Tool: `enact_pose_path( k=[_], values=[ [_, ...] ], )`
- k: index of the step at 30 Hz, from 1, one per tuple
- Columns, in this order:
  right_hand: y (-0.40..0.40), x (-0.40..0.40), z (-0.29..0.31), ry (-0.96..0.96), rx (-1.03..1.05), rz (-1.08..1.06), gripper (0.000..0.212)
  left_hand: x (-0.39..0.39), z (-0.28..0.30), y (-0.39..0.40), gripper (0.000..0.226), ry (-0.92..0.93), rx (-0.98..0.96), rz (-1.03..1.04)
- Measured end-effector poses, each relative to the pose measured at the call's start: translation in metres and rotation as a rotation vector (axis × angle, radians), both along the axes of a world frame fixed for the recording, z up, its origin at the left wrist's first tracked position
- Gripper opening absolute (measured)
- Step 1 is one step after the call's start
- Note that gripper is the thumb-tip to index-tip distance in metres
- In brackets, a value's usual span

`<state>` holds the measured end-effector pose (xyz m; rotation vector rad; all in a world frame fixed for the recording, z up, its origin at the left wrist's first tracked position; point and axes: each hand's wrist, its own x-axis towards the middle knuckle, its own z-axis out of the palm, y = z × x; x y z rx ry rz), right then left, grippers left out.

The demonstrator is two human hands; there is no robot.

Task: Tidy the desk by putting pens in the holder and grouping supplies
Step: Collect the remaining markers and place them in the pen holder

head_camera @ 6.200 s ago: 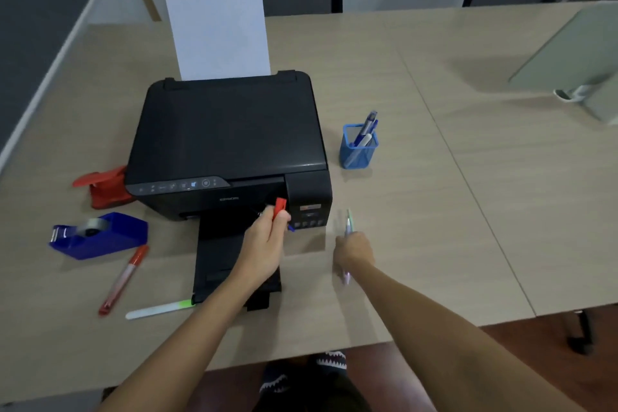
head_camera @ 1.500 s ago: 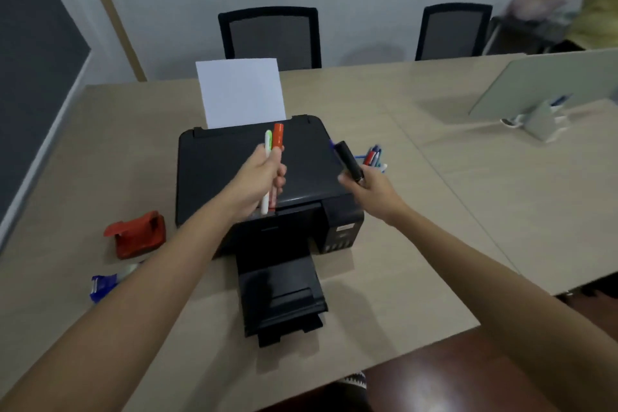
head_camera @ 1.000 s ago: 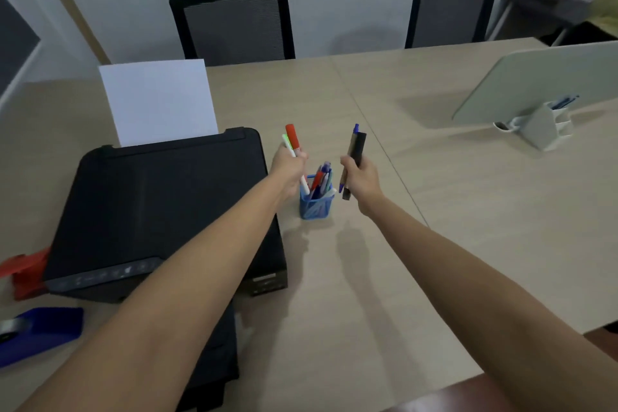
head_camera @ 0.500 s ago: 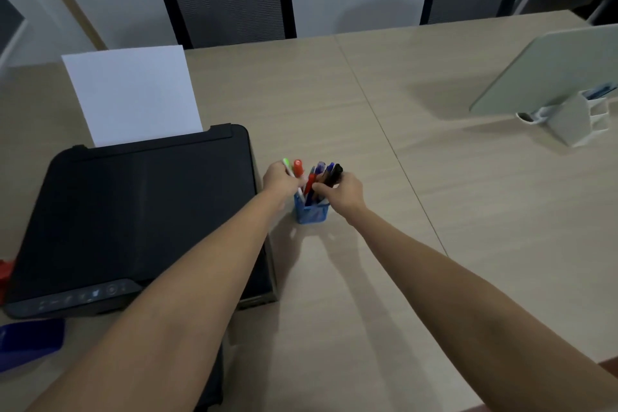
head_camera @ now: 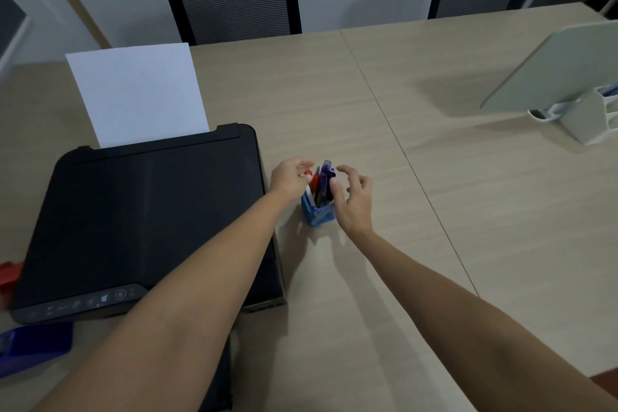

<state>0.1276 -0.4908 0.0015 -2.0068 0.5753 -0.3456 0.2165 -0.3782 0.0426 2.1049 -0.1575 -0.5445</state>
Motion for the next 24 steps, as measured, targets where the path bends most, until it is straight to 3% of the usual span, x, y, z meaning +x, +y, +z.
enact_pose_path(
  k=[3,6,9,15,24],
  values=[
    [0.000,0.003,-0.002,0.009,0.085,0.001,0.032,-0.003,0.000,0.004,0.045,0.185,-0.142,0.093],
    [-0.001,0.010,-0.004,0.078,0.201,-0.032,0.037,-0.007,0.000,0.000,0.051,0.495,-0.187,0.207],
    [0.002,0.018,-0.010,0.216,0.464,-0.086,0.048,-0.007,0.009,-0.006,0.029,0.668,-0.278,0.283],
    [0.005,0.039,-0.041,0.270,0.628,-0.034,0.072,0.020,-0.006,-0.003,0.034,0.615,-0.267,0.453],
    [0.005,0.046,-0.028,0.321,0.622,0.064,0.071,0.011,0.014,-0.001,0.051,0.597,-0.257,0.492]
  ],
)
